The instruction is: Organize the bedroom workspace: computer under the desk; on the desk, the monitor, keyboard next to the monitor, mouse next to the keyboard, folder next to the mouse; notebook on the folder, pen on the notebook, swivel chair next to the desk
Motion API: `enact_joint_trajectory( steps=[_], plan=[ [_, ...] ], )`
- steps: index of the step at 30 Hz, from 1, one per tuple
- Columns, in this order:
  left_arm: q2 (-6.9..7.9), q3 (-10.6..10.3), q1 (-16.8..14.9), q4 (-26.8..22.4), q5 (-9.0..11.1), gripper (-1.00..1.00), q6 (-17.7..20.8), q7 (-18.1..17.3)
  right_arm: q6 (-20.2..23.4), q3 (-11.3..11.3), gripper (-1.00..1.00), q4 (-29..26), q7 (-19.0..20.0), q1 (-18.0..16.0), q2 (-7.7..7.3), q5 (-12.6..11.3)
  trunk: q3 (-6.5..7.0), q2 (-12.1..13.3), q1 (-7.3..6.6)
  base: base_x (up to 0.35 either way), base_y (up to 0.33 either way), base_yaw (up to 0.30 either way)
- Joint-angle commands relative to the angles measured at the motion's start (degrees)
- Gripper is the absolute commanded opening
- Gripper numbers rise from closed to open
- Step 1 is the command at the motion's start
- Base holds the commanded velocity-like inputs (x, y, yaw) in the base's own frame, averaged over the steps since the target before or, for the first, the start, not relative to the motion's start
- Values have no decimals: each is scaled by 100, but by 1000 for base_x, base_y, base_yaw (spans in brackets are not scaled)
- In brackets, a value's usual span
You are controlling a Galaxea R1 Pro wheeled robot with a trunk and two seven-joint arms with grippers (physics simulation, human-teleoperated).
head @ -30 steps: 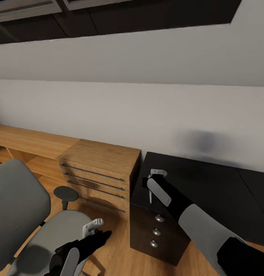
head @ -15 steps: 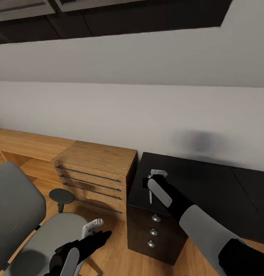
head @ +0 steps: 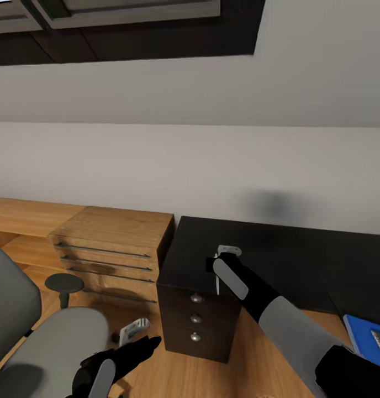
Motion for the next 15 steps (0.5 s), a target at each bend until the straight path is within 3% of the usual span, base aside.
enact_joint_trajectory(
  steps=[1, 4, 7, 12, 15],
  plan=[
    [-3, 0, -2, 123, 53, 100, 8, 48, 11, 17, -100, -4, -38, -7, -13, -37, 0, -5, 0, -77, -66, -228],
    [-4, -25, -4, 460, -25, 100, -192, 25, 11, 17, -100, -31, -38, -6, -75, -40, 19, -5, 0, -42, -36, -230],
    [22, -59, -3, 1131, -303, 100, -930, -15, 11, 17, -100, -196, -38, -3, -197, -130, 37, -5, 0, -9, -8, -237],
    [36, -97, -3, 2246, -993, 100, -2054, -29, 125, 21, -100, -484, -41, 2, -487, -548, 66, -5, 0, -2, -2, -241],
    [35, -137, -2, 2629, -1131, 100, -2714, -29, 169, 19, -100, -606, -45, 3, -648, -739, 84, -5, 0, 0, 0, -243]
  ],
)
